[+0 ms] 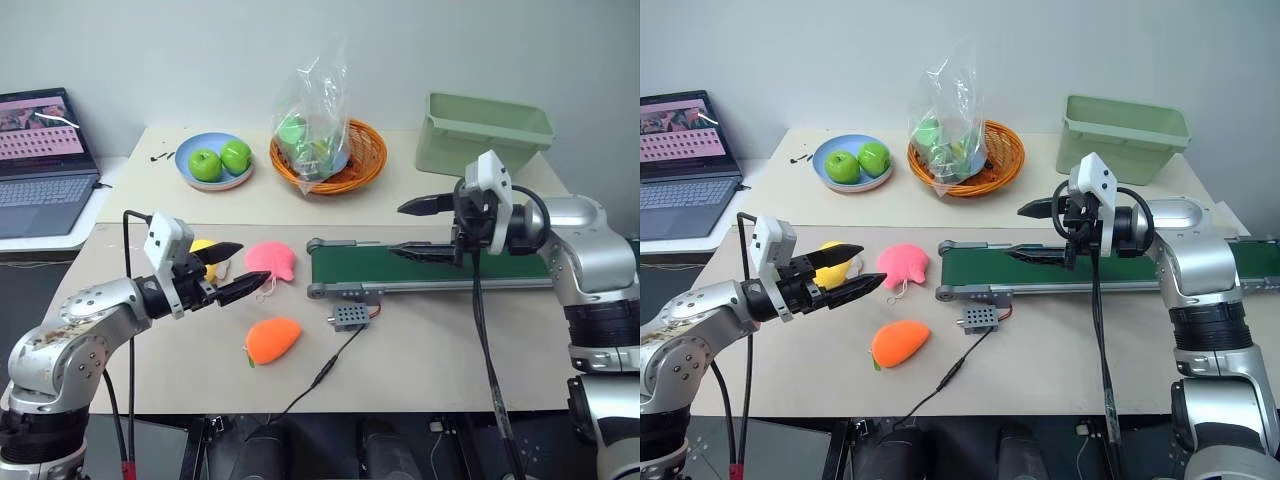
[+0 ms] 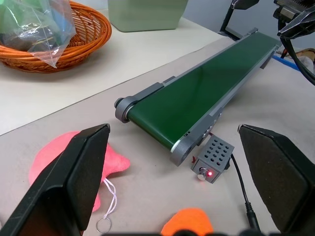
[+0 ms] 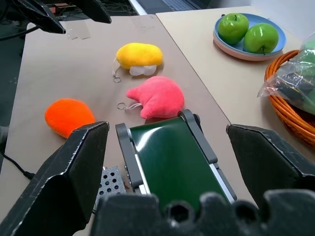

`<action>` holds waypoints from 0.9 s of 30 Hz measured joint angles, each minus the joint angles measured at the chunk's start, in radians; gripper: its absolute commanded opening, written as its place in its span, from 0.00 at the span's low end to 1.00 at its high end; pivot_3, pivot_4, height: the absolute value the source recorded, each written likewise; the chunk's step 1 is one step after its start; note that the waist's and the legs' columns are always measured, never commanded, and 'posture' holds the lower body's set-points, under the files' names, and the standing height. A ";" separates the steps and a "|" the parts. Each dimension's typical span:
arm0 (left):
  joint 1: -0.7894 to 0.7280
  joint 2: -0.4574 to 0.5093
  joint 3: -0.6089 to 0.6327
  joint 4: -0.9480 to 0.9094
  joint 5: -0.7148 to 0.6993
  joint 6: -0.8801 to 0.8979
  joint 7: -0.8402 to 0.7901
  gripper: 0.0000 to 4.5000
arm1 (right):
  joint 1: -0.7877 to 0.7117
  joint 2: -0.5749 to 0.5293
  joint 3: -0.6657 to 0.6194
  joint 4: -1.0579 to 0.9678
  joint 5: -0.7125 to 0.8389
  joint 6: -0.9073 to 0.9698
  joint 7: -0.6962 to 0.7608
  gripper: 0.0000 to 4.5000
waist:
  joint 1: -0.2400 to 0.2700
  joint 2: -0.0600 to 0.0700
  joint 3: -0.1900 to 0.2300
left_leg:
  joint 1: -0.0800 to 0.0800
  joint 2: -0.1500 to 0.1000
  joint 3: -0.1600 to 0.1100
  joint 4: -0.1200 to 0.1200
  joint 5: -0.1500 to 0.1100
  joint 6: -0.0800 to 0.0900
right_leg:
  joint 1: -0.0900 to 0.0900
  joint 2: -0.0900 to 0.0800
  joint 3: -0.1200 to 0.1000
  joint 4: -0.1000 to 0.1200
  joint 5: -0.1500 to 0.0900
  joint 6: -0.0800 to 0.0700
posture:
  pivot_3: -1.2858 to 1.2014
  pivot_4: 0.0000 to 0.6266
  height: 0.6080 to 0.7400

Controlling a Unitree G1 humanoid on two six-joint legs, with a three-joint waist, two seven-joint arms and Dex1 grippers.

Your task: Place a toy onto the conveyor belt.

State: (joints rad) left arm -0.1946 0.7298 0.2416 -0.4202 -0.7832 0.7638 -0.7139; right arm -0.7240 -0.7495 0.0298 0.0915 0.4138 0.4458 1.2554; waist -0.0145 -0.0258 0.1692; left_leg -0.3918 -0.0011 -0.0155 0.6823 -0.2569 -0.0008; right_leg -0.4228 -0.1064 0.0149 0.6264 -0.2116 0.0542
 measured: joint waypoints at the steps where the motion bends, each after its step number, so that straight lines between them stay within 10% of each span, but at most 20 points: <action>1: 0.000 0.000 0.000 0.000 0.000 0.000 0.000 0.99 | 0.000 0.000 0.000 0.000 0.000 0.000 0.000 1.00 | 0.000 0.000 0.000 | 0.000 0.000 0.000 0.000 0.000 0.000 | 0.000 0.000 0.000 0.000 0.000 0.000 | 0.52 0.24 1.00; 11: -0.018 -0.033 0.029 0.052 -0.009 0.005 0.033 0.99 | 0.025 0.019 0.016 0.110 -0.048 -0.046 0.005 1.00 | -0.003 0.000 0.000 | 0.001 0.000 0.000 -0.001 0.000 0.000 | 0.000 0.000 0.001 0.000 0.000 0.000 | 0.52 0.24 1.00; 27: -0.080 -0.227 0.546 0.502 -0.521 0.249 0.605 0.99 | 0.008 0.031 0.018 0.113 -0.049 -0.046 0.010 1.00 | 0.000 -0.001 0.000 | 0.002 -0.001 -0.008 -0.001 0.000 0.000 | 0.000 -0.001 0.001 0.001 0.000 0.000 | 0.52 0.24 1.00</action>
State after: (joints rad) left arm -0.2749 0.5029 0.7876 0.0819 -1.3045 1.0130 -0.1084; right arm -0.7164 -0.7187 0.0481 0.2043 0.3648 0.3996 1.2657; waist -0.0143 -0.0267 0.1695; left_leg -0.3898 -0.0018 -0.0233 0.6814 -0.2570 -0.0013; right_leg -0.4223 -0.1076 0.0155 0.6272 -0.2115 0.0540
